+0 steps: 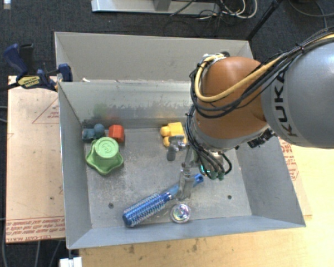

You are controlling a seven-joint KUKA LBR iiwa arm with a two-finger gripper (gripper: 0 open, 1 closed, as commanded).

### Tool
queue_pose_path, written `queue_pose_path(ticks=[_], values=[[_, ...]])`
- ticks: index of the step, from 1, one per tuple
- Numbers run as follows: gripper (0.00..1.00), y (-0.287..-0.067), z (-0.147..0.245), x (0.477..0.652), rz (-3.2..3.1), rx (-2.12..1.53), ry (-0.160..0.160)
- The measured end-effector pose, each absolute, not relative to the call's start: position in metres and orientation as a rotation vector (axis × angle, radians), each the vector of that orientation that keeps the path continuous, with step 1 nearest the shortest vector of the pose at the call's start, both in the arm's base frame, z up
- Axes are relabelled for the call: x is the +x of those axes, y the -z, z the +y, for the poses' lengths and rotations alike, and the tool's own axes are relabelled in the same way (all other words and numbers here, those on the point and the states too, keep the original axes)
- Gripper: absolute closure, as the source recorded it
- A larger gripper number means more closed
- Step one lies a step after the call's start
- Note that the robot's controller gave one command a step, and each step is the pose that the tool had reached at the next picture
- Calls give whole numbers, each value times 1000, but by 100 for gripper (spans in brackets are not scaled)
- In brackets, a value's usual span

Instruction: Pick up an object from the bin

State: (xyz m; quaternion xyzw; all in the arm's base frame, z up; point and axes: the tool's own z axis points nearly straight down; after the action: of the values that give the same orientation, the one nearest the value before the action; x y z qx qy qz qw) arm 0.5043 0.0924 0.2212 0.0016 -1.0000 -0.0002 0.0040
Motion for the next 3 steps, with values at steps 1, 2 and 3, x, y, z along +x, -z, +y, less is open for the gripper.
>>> queue_pose_path(ticks=[1, 2, 3], values=[[0, -127, 114, 505, -3129, 193, 1], [0, -69, 103, 489, -3140, 281, 4], [100, -69, 103, 486, -3128, 283, 2]])
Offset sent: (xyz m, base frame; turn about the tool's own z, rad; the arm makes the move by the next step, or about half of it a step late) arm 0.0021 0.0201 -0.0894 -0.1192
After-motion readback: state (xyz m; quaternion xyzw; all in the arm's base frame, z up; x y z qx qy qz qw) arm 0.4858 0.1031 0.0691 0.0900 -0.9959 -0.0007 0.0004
